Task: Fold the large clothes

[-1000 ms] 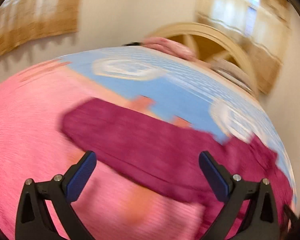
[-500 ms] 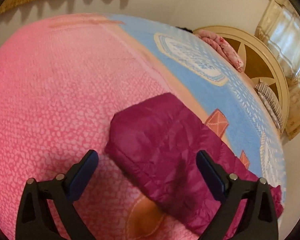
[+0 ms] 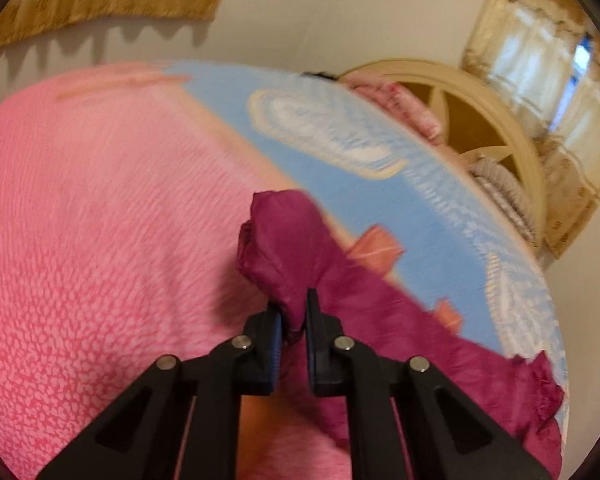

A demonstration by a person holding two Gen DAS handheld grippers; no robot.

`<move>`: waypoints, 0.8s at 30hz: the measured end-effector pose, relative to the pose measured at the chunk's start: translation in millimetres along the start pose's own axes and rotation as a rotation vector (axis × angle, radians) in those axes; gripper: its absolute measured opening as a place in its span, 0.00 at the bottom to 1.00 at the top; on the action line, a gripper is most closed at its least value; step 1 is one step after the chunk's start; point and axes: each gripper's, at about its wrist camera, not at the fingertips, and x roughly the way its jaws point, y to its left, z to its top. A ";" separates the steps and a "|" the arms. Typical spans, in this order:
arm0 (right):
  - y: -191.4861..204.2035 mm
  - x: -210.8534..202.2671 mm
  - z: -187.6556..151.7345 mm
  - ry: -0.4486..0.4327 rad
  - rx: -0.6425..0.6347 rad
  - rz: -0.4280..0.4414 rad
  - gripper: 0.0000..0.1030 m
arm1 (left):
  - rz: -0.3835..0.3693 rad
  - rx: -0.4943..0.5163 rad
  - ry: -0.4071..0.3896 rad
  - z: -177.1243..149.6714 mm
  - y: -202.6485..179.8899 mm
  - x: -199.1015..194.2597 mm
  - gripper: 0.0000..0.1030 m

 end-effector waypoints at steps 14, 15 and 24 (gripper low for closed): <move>-6.6 -0.9 0.1 -0.012 0.039 0.038 0.49 | -0.535 0.515 -0.147 -66.4 -183.9 -138.9 0.10; -8.4 -1.4 0.0 -0.015 0.050 0.045 0.49 | -0.571 0.566 -0.124 -86.7 -197.6 -142.2 0.10; -47.8 -10.8 -7.6 -0.083 0.282 0.174 0.49 | -0.571 0.716 0.110 -193.6 -227.6 -106.9 0.10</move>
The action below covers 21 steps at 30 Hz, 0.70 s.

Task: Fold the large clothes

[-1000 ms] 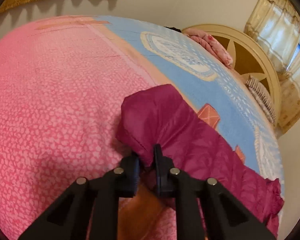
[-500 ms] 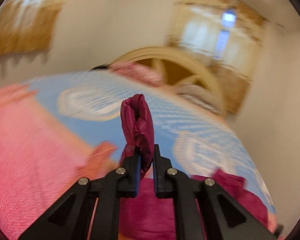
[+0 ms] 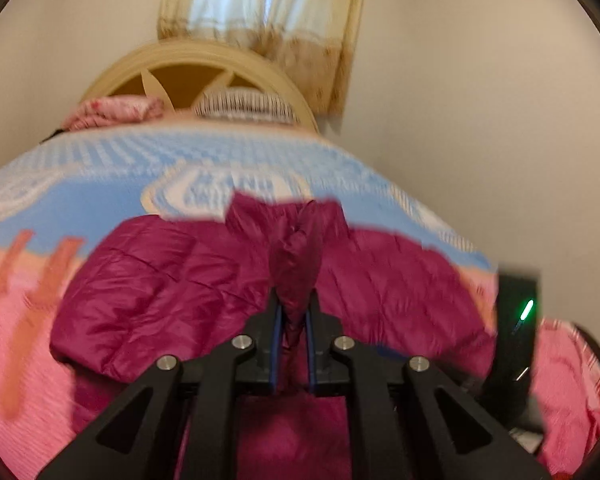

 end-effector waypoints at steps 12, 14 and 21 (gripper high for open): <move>-4.2 2.8 1.7 0.010 0.026 0.026 0.49 | -0.020 -0.013 0.136 -51.0 -17.4 -26.9 0.94; -7.4 2.3 2.6 0.012 0.044 0.044 0.50 | 0.002 -0.049 0.085 -59.7 -6.5 -52.2 1.00; -9.1 -44.4 12.2 0.017 0.077 0.090 0.50 | 0.210 -0.159 0.027 -76.1 59.6 -84.8 1.00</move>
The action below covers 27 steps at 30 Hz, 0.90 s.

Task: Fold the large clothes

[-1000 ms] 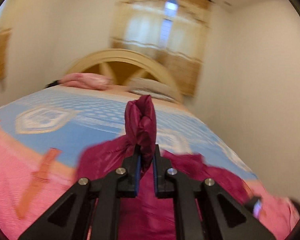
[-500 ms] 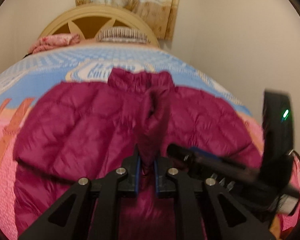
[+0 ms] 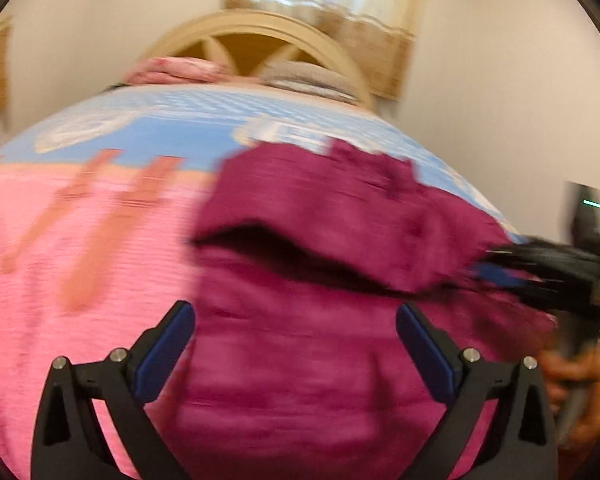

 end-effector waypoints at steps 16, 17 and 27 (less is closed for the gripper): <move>35.3 35.5 -21.7 0.058 0.008 -0.191 0.57 | 0.058 -0.117 0.090 -13.1 24.8 29.5 1.00; 43.2 39.1 -25.6 0.050 -0.064 -0.234 0.36 | 0.065 -0.112 0.096 -13.1 24.5 30.5 1.00; 44.9 -3.8 -16.6 0.016 -0.225 -0.311 0.18 | 0.068 -0.108 0.102 -12.8 24.9 32.9 1.00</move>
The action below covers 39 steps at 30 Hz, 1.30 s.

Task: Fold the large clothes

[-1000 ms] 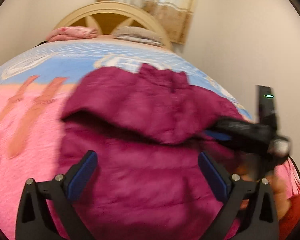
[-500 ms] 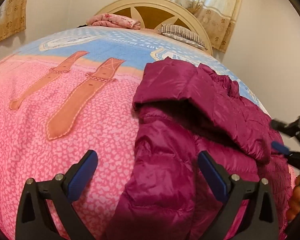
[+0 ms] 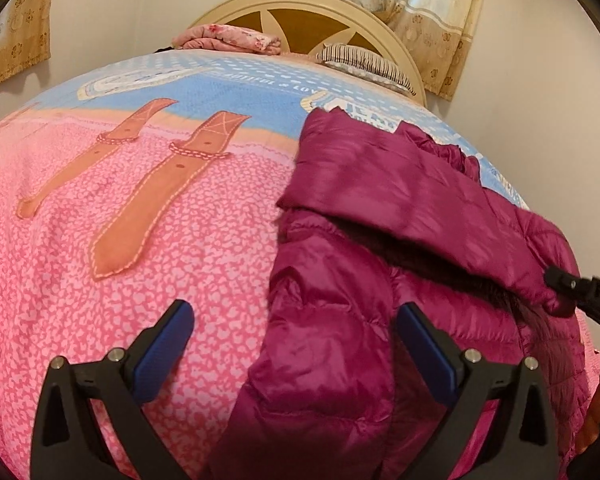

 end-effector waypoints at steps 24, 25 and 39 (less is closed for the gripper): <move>-15.9 -23.0 35.1 -0.097 -0.062 0.047 0.39 | 0.137 0.130 -0.127 99.3 -37.4 7.6 1.00; -6.7 -7.1 35.1 -0.054 -0.091 0.055 0.34 | 0.175 0.150 -0.118 101.7 -42.8 19.6 1.00; -25.1 64.5 11.4 0.041 -0.069 0.047 0.17 | 0.266 0.095 0.070 77.7 -25.6 93.1 1.00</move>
